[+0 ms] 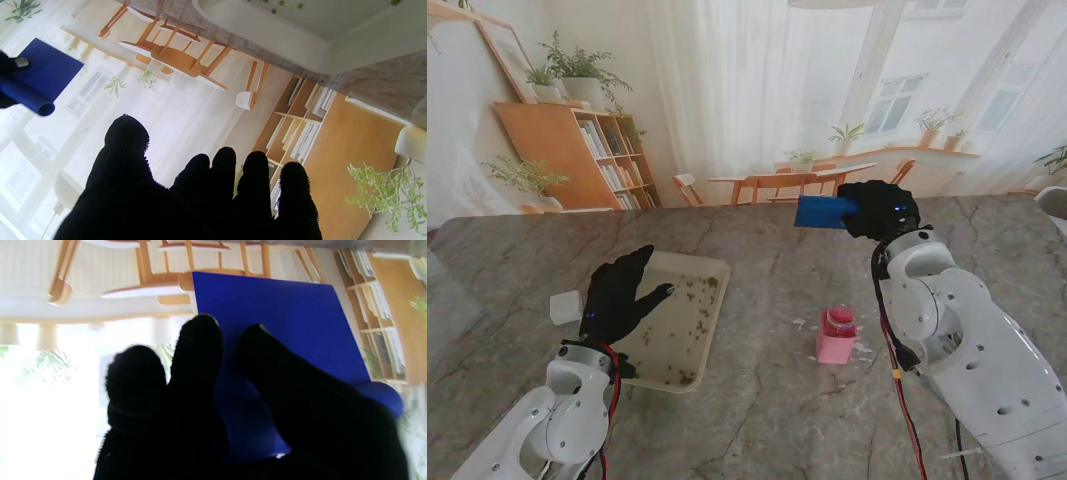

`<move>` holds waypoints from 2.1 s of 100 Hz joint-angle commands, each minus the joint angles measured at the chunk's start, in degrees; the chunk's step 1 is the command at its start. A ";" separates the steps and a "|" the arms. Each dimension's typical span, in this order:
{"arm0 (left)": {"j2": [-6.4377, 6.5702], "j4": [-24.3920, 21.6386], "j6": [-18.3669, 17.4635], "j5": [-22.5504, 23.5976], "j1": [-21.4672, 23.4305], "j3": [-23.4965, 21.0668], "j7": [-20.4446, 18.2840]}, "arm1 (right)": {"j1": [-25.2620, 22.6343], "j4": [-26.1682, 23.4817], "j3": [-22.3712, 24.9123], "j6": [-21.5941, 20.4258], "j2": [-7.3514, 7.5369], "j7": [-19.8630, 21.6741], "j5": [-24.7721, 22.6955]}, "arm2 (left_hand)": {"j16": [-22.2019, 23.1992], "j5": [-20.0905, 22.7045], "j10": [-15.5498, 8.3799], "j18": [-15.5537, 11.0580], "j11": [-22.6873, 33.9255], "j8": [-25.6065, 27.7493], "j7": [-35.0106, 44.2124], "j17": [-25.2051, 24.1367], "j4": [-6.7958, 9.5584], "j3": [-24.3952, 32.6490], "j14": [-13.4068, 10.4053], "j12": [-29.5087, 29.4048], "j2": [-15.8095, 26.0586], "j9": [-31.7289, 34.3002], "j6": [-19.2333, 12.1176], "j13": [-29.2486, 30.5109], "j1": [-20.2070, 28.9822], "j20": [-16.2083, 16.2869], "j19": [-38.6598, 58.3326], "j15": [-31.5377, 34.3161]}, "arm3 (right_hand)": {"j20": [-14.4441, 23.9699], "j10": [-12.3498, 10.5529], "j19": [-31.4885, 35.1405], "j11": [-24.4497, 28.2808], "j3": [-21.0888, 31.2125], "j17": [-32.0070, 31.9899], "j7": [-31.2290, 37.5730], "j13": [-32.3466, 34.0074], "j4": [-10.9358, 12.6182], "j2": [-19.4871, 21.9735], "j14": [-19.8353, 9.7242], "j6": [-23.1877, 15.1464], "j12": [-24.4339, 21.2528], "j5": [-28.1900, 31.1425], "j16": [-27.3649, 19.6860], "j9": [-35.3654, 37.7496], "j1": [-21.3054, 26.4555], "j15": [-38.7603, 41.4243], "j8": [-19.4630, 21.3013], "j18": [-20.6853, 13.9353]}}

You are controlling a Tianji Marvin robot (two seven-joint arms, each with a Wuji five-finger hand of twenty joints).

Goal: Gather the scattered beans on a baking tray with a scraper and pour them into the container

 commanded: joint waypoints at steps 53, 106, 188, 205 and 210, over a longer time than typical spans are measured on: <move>0.28 -6.02 8.23 12.62 -1.55 5.37 4.72 | -4.82 -11.39 -8.96 4.68 -2.12 -3.01 3.49 | -0.07 -5.40 2.46 1.04 -1.49 -0.30 -1.71 -3.29 -0.46 -0.70 2.56 -0.23 1.42 -6.64 6.47 -5.70 1.01 -1.81 1.44 -0.35 | 1.56 4.05 5.07 -1.57 10.62 1.64 0.77 1.13 7.42 0.05 -2.98 -0.85 3.16 8.42 1.63 5.27 7.84 3.80 5.18 0.75; 1.46 -6.17 3.22 16.81 -7.94 9.65 0.85 | -0.91 -6.06 -18.54 5.71 -2.91 -6.05 4.77 | -0.47 -3.71 2.78 1.47 -0.70 -0.09 -0.50 -3.09 -0.41 -0.77 2.79 -0.56 -2.90 -4.97 6.48 -5.01 -1.33 -2.95 2.26 0.08 | 1.40 4.09 5.38 -2.55 9.88 1.70 -0.65 1.09 7.69 0.36 -2.85 -0.61 3.86 8.66 1.60 5.39 8.15 3.87 6.42 0.64; 2.14 -0.20 4.04 15.07 -16.90 17.47 -8.03 | -1.61 -4.73 -20.87 5.87 -3.78 -12.80 3.41 | 4.46 4.76 2.01 2.35 3.16 10.51 5.84 1.99 -0.33 0.33 4.16 6.33 -6.31 5.05 2.77 2.78 3.27 4.01 10.55 4.06 | 1.02 3.75 5.59 -2.99 9.53 1.74 -1.02 1.09 7.96 0.69 -2.72 -0.89 4.17 8.67 1.77 5.29 8.20 4.04 7.18 0.60; 2.06 0.40 4.64 15.37 -18.37 18.87 -8.03 | -1.98 -4.42 -21.37 4.87 -4.01 -14.75 3.50 | 7.72 7.07 0.68 2.17 3.55 18.97 9.14 3.49 -0.24 0.47 3.88 8.69 -6.50 6.70 -0.33 5.17 5.72 7.09 15.95 5.82 | 0.91 3.48 5.59 -2.96 9.55 1.71 -1.02 1.08 7.93 0.76 -2.65 -1.09 4.20 8.69 1.80 5.27 8.20 4.12 7.26 0.79; 2.02 0.58 4.80 15.39 -18.79 19.29 -7.95 | -1.95 -4.17 -21.58 4.41 -4.08 -15.34 3.52 | 8.22 7.65 0.29 2.00 3.75 20.52 9.67 4.16 -0.26 0.51 3.70 9.00 -6.58 7.43 -1.75 6.10 7.19 7.45 17.04 6.22 | 0.88 3.44 5.57 -2.93 9.54 1.68 -1.01 1.07 7.91 0.76 -2.66 -1.21 4.23 8.70 1.79 5.28 8.14 4.10 7.28 0.86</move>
